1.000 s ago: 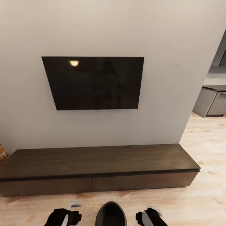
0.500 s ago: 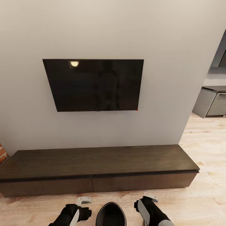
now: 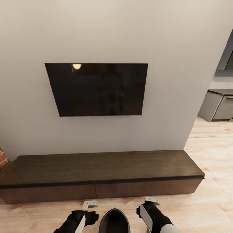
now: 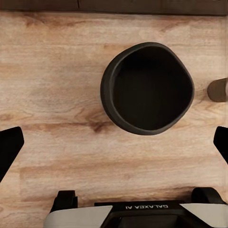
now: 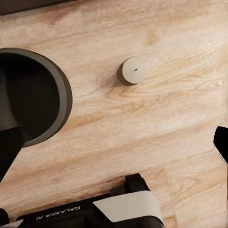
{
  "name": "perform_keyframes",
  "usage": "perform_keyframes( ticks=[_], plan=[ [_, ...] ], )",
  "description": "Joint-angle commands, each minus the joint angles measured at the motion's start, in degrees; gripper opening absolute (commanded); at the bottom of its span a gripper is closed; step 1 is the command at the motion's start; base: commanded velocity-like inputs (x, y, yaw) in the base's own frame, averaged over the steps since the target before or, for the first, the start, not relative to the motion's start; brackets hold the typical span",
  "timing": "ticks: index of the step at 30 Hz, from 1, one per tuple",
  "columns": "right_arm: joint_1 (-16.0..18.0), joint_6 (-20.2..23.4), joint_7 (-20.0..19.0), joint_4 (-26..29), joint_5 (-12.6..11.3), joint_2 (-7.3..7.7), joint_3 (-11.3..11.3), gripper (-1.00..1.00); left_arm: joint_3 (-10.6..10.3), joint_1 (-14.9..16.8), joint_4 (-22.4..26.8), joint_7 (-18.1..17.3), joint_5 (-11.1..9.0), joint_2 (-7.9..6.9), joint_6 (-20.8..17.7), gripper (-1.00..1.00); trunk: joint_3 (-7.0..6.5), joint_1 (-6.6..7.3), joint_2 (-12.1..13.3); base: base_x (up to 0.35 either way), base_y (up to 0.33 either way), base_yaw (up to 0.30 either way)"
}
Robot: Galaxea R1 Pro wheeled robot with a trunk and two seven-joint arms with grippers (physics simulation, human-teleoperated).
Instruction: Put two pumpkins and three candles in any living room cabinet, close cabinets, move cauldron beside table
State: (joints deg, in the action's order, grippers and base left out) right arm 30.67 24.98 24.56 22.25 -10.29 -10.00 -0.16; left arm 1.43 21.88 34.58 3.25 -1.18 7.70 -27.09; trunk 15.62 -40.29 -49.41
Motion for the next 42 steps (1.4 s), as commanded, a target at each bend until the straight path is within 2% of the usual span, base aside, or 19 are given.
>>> perform_keyframes(
  ticks=[1,2,5,7,11,19,25,31,42],
  plan=[
    [0.0,0.1,-0.8,0.0,0.0,0.0,0.9,1.0,0.0,0.0,0.0,0.0,-0.1,-0.02,0.1,1.0,-0.19,0.23,0.4,0.0,0.0,0.0],
    [0.0,0.1,-1.4,0.0,0.0,0.0,1.4,1.0,0.0,0.0,0.0,0.0,-0.1,-0.03,0.1,1.0,-0.36,0.45,0.8,0.0,0.0,0.0],
    [0.0,0.6,-6.7,0.0,0.0,0.0,3.5,1.0,0.0,0.0,0.0,-0.1,-0.1,-0.05,0.1,1.0,-0.9,1.1,2.0,0.0,0.0,0.0],
    [0.0,1.6,-12.5,0.0,0.0,0.0,4.9,1.0,0.0,0.0,0.0,-0.1,-0.2,0.0,0.0,1.0,-1.26,1.54,2.8,0.0,0.0,0.0],
    [0.0,2.5,-17.8,0.1,0.0,0.0,6.6,1.0,0.0,0.0,0.0,-0.2,-0.2,-0.06,-0.1,1.0,-1.62,1.98,3.6,0.0,0.0,0.0],
    [0.0,2.6,-19.5,0.6,0.0,0.0,7.2,1.0,0.0,0.0,0.1,-0.3,-0.1,-0.32,-0.1,1.0,-1.62,1.98,3.6,0.0,0.0,0.0],
    [-0.1,2.5,-19.9,0.8,-0.3,0.0,7.2,1.0,0.0,0.0,0.1,-0.5,-0.1,-0.44,0.0,1.0,-0.54,0.67,1.2,0.0,0.0,0.0],
    [-0.1,0.7,-19.8,0.8,-0.6,0.0,7.0,1.0,2.3,0.0,0.1,-0.6,-0.1,-0.49,0.0,1.0,0.53,-0.65,-1.2,0.0,0.0,0.0],
    [-0.1,0.1,-19.7,0.8,-0.8,0.0,7.0,1.0,2.6,0.0,0.1,-0.7,-0.1,-0.5,-0.1,1.0,2.51,-3.07,-5.6,0.0,0.0,0.0]
  ],
)
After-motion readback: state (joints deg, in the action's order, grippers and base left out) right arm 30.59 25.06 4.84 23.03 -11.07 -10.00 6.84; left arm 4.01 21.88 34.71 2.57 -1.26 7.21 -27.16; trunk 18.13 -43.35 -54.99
